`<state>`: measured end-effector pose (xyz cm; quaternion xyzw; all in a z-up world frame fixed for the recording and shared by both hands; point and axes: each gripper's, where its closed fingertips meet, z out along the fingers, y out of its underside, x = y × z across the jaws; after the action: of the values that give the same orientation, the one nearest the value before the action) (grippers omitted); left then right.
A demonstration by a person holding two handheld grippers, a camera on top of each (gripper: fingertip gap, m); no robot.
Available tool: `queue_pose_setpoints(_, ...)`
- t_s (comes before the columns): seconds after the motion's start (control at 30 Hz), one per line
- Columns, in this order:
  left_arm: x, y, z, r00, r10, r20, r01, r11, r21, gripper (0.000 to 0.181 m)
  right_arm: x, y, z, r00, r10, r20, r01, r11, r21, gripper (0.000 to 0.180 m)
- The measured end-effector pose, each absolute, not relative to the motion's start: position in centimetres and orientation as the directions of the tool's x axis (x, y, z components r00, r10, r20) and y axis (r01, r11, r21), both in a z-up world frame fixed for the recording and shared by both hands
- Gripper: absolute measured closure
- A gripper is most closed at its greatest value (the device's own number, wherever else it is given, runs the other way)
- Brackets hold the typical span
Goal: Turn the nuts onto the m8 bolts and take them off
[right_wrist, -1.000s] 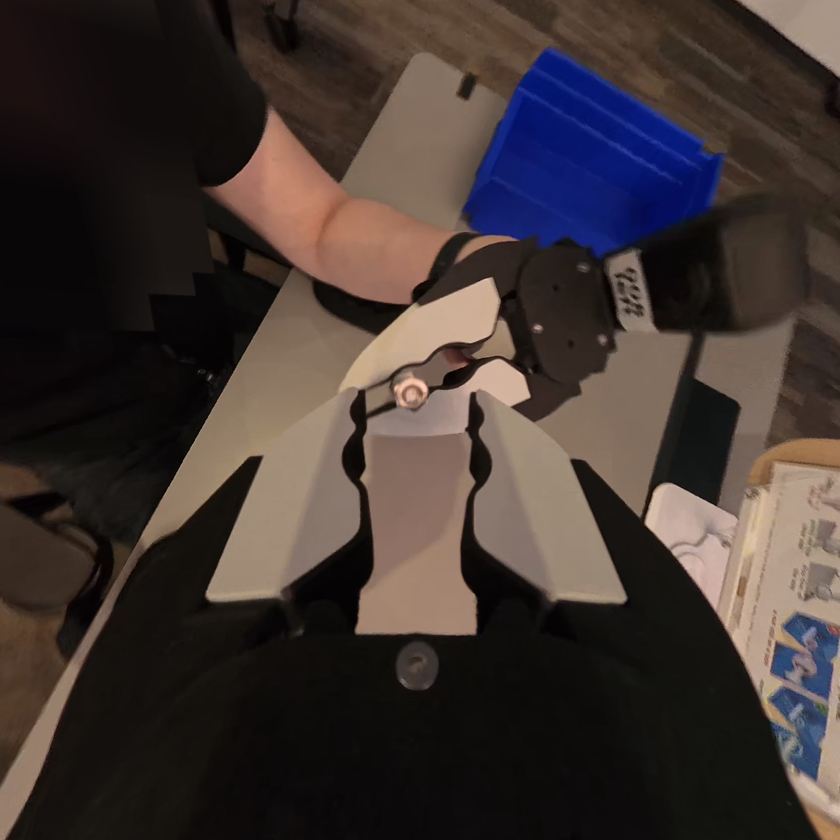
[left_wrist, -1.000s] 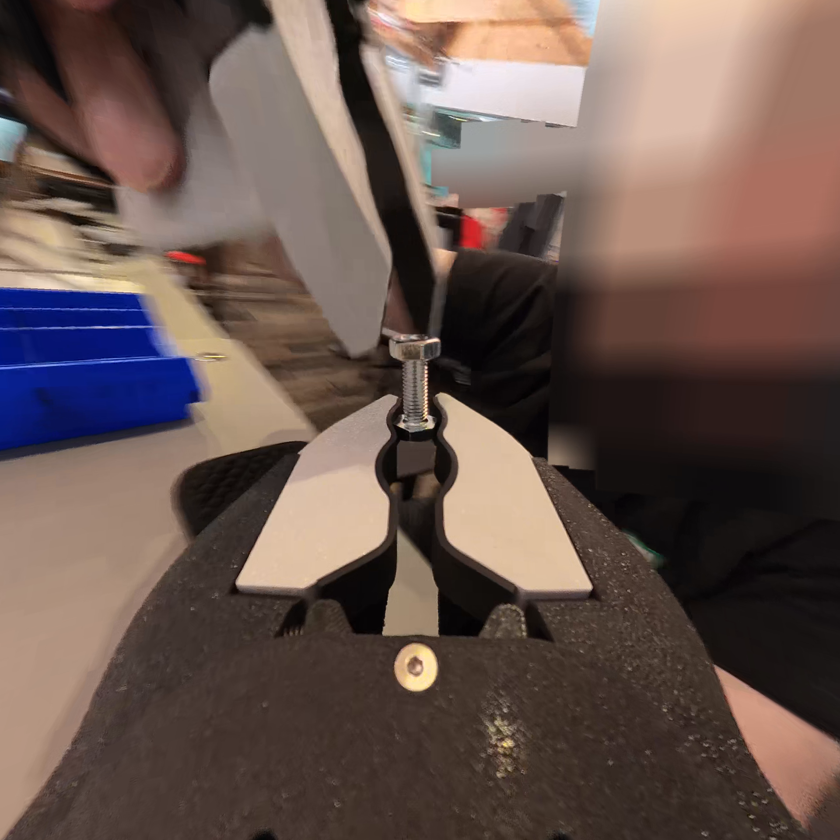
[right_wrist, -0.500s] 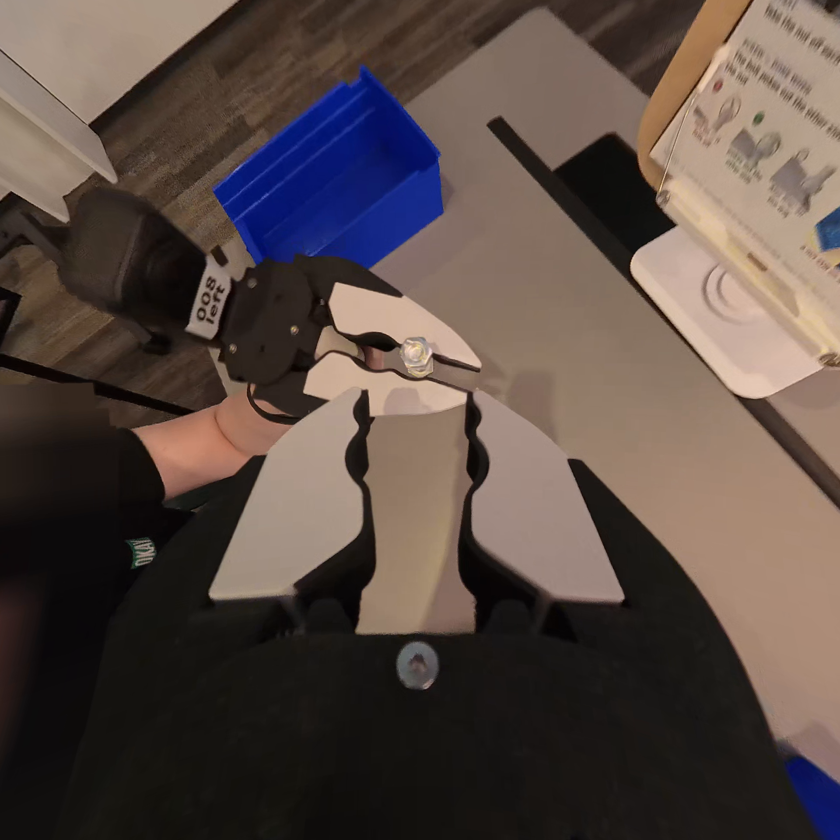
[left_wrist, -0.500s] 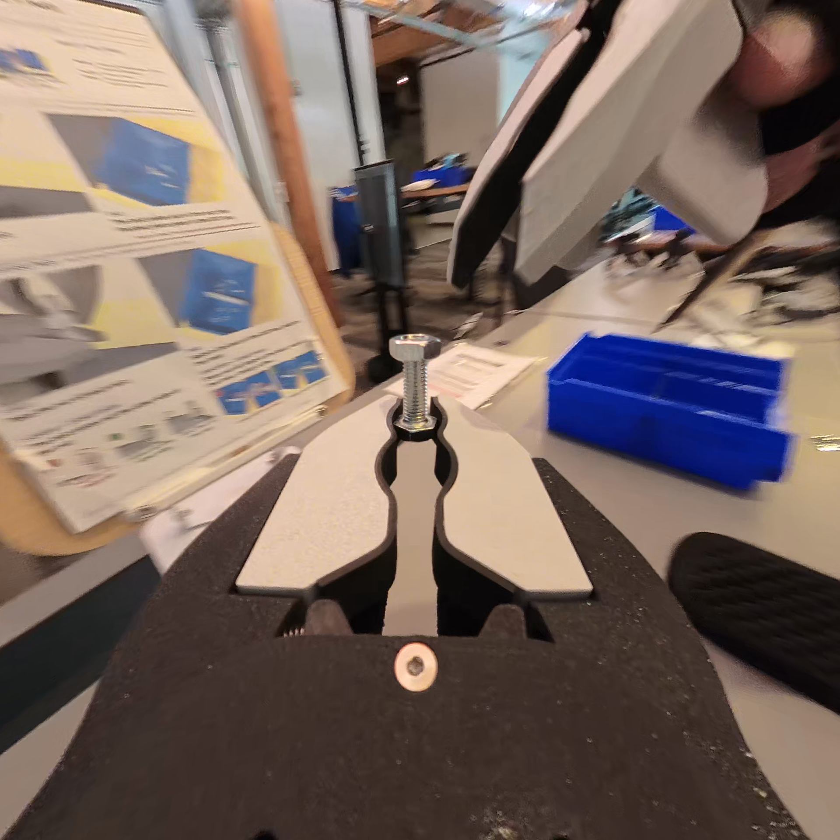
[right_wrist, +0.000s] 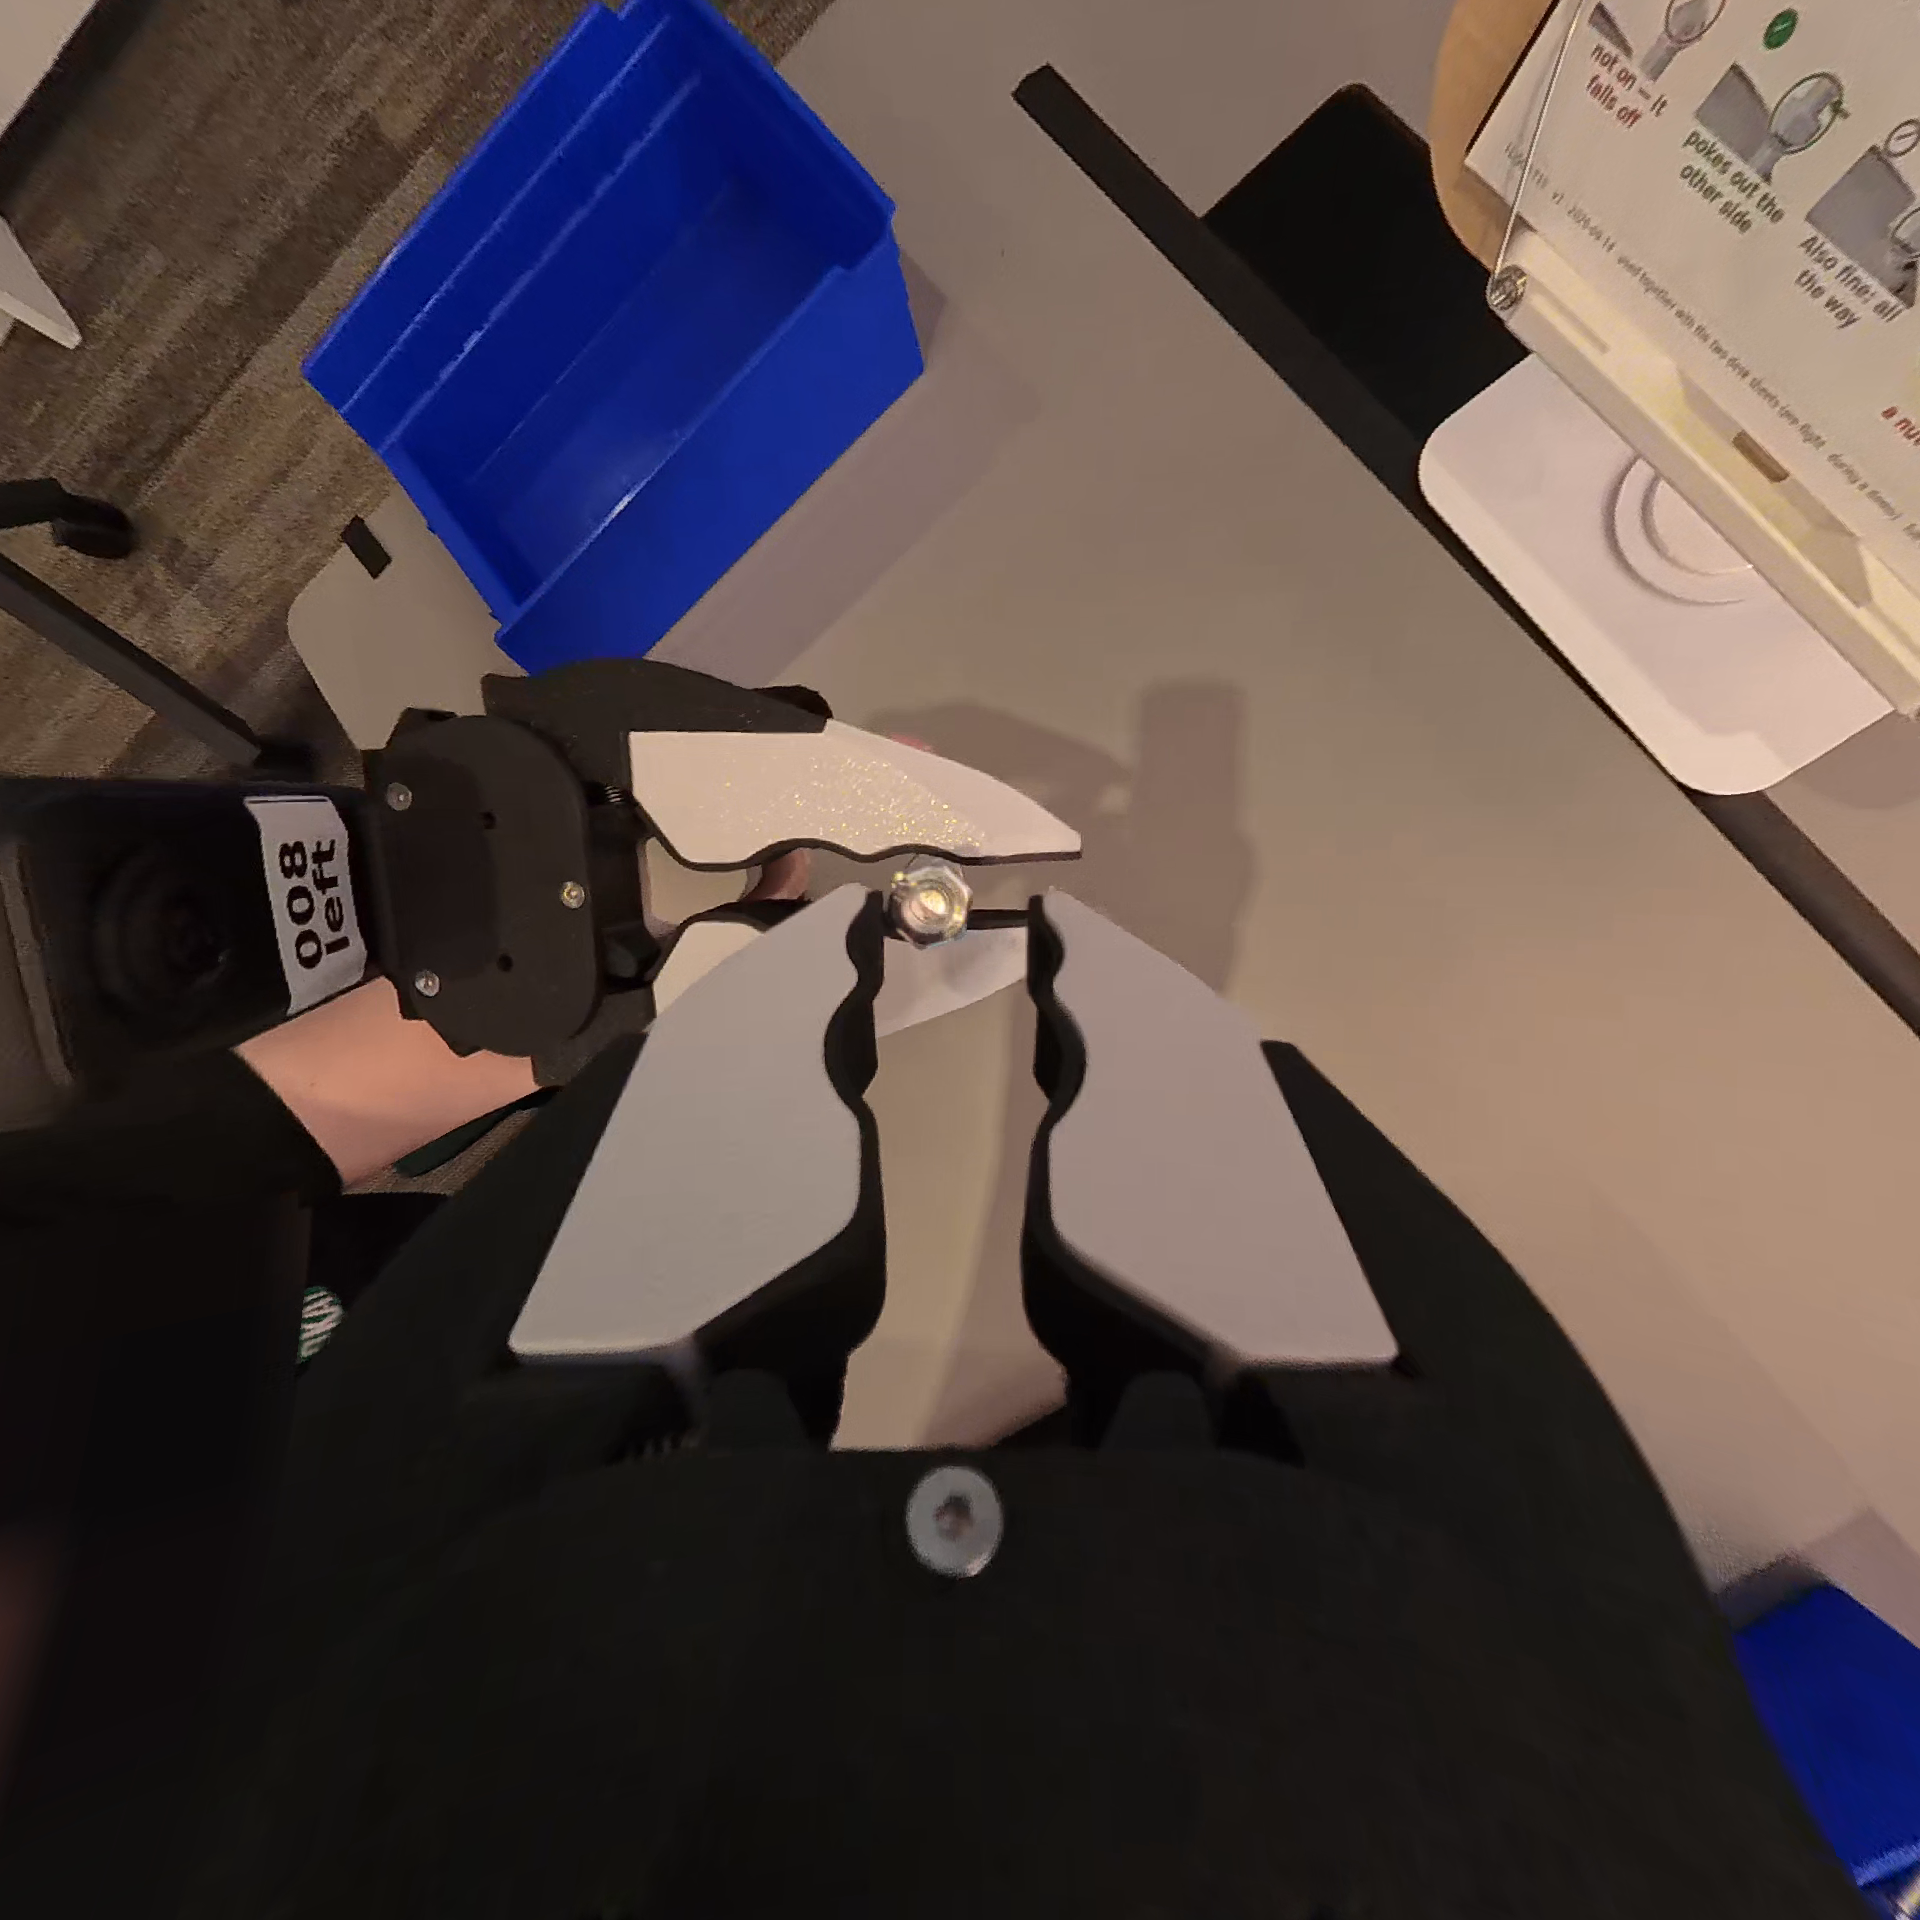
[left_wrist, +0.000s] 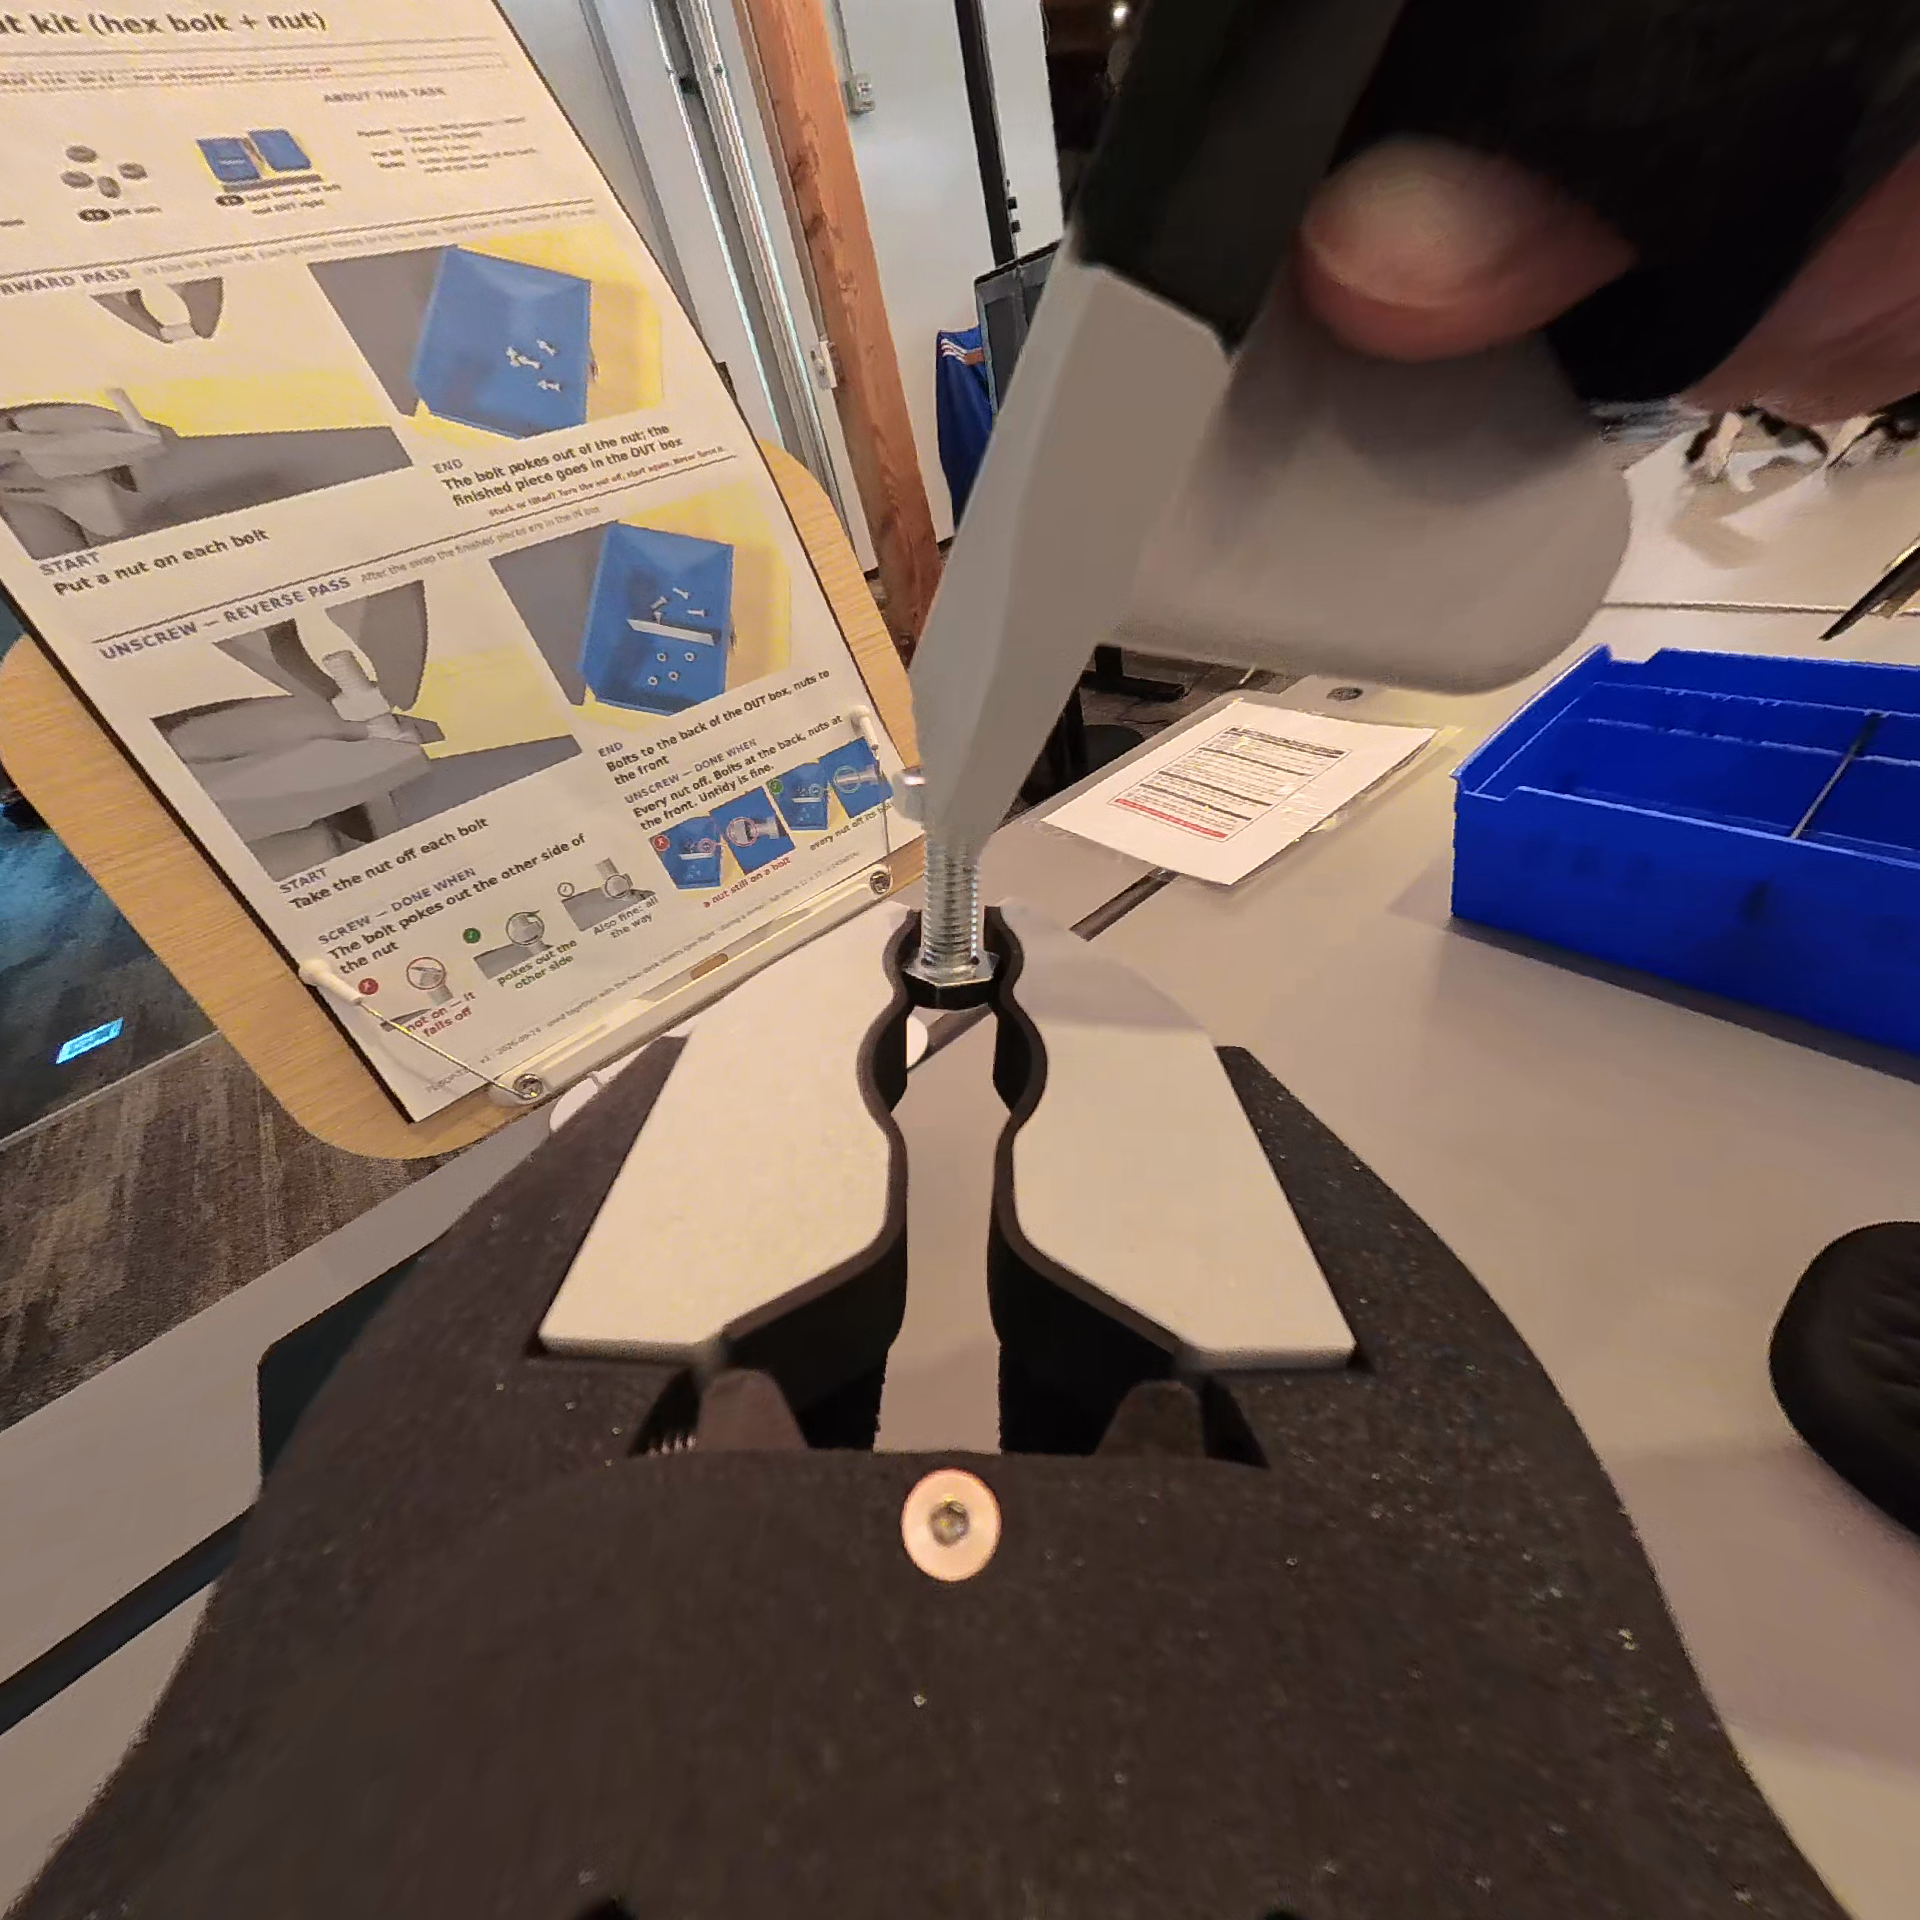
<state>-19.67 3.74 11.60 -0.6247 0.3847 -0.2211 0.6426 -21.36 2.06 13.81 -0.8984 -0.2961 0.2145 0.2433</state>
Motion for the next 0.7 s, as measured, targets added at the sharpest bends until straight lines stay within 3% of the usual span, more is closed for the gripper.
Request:
queue_pose_setpoints(0.47, -19.3, 3.3, 11.2, 0.57, -0.794, -0.209, -0.212, 0.104, -0.972, 0.17, -21.5, 1.6, 13.7, 0.691, 0.677, -0.253, 0.47, -0.687, -0.555, 0.166)
queue_pose_setpoints(0.57, -18.8, 2.1, 11.2, 0.467, -0.869, -0.163, -0.189, 0.081, -0.979, 0.17, -21.5, 0.7, 13.8, 0.6, 0.775, -0.199, 0.577, -0.592, -0.563, 0.166)
queue_pose_setpoints(0.7, -18.4, -2.0, 11.5, 0.15, -0.989, -0.018, -0.143, -0.004, -0.99, 0.17, -21.5, -2.0, 14.2, 0.368, 0.922, -0.119, 0.72, -0.364, -0.591, 0.166)
